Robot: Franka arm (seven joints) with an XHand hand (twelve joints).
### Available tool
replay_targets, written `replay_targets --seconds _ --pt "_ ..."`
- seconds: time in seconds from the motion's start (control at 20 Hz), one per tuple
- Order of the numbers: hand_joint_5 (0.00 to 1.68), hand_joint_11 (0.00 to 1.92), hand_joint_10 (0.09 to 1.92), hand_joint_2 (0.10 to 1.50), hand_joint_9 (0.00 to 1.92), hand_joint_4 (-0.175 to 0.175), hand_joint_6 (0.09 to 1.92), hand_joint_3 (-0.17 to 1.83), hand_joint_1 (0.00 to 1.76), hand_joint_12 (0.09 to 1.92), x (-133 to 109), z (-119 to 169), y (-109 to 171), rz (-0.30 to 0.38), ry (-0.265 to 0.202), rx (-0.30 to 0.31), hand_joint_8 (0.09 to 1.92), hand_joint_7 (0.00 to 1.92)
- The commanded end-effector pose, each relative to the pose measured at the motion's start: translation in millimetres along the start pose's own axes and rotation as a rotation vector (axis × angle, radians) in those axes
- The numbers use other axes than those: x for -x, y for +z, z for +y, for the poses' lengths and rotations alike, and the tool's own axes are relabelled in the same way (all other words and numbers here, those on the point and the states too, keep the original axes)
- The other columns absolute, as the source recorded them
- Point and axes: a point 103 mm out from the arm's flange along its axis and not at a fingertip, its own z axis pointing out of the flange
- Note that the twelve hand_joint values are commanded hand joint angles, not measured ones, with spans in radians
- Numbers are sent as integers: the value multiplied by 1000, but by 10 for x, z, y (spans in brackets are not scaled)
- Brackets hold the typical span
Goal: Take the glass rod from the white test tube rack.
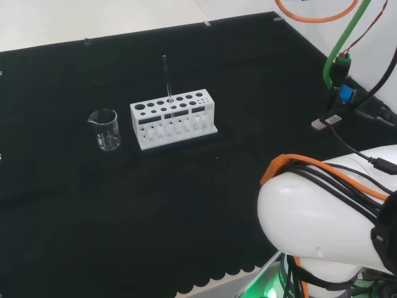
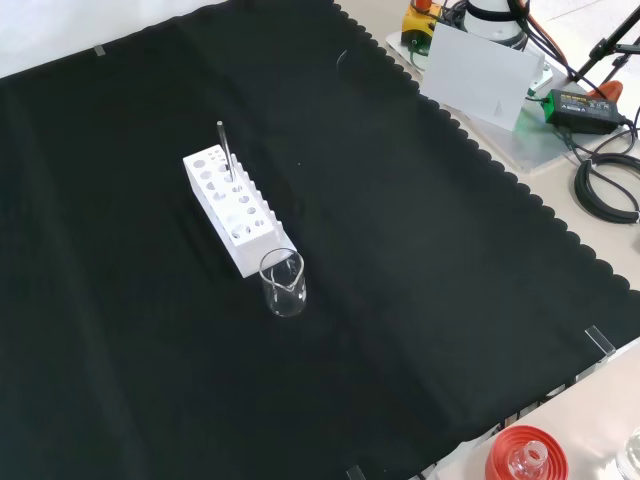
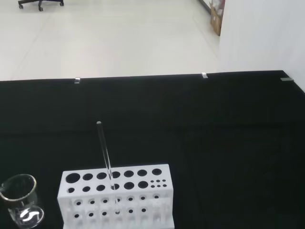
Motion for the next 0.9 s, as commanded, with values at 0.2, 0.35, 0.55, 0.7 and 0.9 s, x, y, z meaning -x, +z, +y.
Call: replay_targets --seconds 0.2,0.35,0.55,0.7,0.9 --pt "128 5 917 717 17 39 87 423 503 1467 -156 46 64 59 -27 -85 618 7" --pt "150 0 925 714 13 39 87 423 504 1459 -185 226 122 81 -63 -114 636 14" --pt "192 0 933 712 23 27 87 422 503 1459 -189 405 152 90 -82 -129 653 36" --pt "214 0 928 710 51 20 87 424 504 1470 -211 519 190 103 -92 -129 679 54" --pt "267 59 905 708 143 12 87 432 512 1476 -243 662 261 123 -110 -129 721 115"
